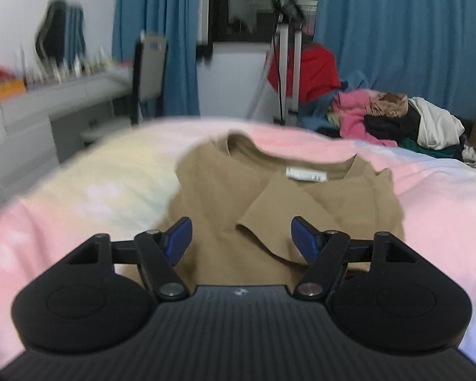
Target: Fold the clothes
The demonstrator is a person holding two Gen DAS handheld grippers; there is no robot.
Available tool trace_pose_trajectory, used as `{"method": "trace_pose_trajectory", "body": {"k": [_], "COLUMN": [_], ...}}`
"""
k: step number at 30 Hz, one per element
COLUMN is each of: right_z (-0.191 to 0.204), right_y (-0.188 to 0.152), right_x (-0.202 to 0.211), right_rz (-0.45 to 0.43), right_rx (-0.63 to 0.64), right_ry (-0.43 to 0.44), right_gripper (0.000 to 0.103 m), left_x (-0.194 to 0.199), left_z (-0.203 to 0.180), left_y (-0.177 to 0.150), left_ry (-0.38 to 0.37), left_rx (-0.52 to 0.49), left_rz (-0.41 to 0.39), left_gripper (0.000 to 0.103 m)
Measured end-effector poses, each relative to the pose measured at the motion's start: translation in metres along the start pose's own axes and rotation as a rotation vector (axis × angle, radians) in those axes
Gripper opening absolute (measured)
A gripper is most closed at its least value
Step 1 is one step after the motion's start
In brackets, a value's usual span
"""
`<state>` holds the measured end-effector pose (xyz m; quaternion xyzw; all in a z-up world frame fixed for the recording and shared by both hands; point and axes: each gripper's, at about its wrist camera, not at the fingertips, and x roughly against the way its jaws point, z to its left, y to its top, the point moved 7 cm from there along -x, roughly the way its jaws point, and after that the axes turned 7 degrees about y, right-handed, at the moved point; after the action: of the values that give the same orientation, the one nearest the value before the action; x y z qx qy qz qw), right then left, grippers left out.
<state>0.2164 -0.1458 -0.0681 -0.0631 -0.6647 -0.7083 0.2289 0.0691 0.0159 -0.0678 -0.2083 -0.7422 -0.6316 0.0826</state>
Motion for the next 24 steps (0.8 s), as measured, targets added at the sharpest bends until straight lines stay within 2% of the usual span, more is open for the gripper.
{"method": "trace_pose_trajectory", "body": {"k": [4, 5, 7, 9, 11, 15, 18, 21, 24], "right_z": [-0.004, -0.005, -0.007, -0.009, -0.011, -0.015, -0.023, -0.046, -0.078], "right_y": [0.002, 0.002, 0.003, 0.004, 0.005, 0.008, 0.022, 0.034, 0.037], "right_x": [-0.008, -0.01, -0.013, -0.017, -0.021, -0.028, -0.024, -0.022, -0.027], "right_rz": [-0.014, -0.018, -0.025, -0.032, -0.039, -0.054, -0.084, -0.107, -0.096], "right_rx": [0.008, 0.01, 0.014, 0.018, 0.022, 0.03, 0.029, -0.01, -0.025], "right_ry": [-0.017, -0.022, -0.03, -0.039, -0.047, -0.065, -0.095, -0.158, -0.267], "right_gripper": [0.06, 0.054, 0.031, 0.015, 0.009, 0.007, 0.007, 0.006, 0.007], "left_x": [-0.009, -0.01, -0.009, -0.008, -0.008, -0.009, -0.011, -0.014, -0.018], "left_z": [0.004, 0.007, 0.013, 0.017, 0.02, 0.021, 0.02, 0.017, 0.014], "left_y": [-0.002, -0.001, 0.001, 0.002, 0.001, 0.0, -0.003, -0.006, -0.009], "left_ry": [-0.034, -0.047, -0.066, -0.084, -0.097, -0.098, -0.075, -0.063, -0.057], "left_rx": [0.072, 0.116, 0.177, 0.217, 0.259, 0.299, 0.283, 0.262, 0.239], "left_rz": [0.024, 0.027, 0.026, 0.028, 0.042, 0.063, 0.068, 0.073, 0.083], "left_gripper": [0.101, 0.101, 0.102, 0.102, 0.102, 0.102, 0.102, 0.102, 0.102]}}
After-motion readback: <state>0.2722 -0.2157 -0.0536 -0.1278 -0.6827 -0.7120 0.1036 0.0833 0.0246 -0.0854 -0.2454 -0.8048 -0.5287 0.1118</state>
